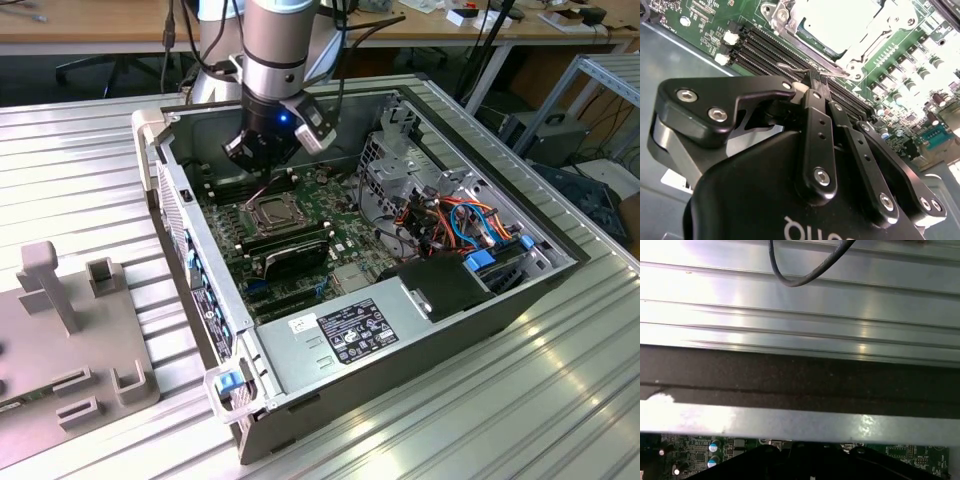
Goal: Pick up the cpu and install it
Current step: 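Install the first cpu locking lever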
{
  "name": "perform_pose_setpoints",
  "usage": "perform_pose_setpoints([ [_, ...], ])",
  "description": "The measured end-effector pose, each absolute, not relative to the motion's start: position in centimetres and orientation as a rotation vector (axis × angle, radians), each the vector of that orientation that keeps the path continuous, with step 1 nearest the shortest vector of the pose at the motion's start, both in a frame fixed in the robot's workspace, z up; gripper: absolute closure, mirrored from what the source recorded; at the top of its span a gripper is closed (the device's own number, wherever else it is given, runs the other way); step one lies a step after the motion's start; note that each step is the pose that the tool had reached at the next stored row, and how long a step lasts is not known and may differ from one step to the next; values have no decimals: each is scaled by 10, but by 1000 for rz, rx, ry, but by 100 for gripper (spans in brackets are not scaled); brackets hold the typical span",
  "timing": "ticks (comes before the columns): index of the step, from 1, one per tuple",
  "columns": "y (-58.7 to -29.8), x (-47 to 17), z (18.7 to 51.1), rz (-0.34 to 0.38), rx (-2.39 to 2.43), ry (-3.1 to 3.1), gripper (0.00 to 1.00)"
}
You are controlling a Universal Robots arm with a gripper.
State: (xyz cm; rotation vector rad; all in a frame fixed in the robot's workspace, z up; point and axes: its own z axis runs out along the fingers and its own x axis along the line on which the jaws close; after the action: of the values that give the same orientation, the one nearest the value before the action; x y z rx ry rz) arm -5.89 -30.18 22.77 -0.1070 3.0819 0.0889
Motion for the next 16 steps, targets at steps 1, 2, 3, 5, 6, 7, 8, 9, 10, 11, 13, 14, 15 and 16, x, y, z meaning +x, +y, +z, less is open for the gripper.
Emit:
perform_pose_setpoints([
  [1,-302,-58,226,89,-107,3082,89],
  [2,-302,-58,225,89,-107,3082,89],
  [3,-302,-57,224,89,-107,3082,89],
  [5,-302,-56,221,89,-107,3082,89],
  [6,-302,-56,220,89,-107,3082,89],
  [7,-302,-55,218,89,-107,3082,89],
  [8,-302,-55,217,89,-107,3082,89],
  [9,-302,-55,217,89,-107,3082,89],
  [10,-302,-55,217,88,-107,3082,89],
  [11,-302,-55,217,89,-107,3082,89],
  [13,-302,-54,217,89,-107,3082,89],
  [14,-302,-53,217,89,-107,3082,89],
  [15,-302,-52,217,89,-107,3082,89],
  [16,-302,-52,217,89,-107,3082,89],
])
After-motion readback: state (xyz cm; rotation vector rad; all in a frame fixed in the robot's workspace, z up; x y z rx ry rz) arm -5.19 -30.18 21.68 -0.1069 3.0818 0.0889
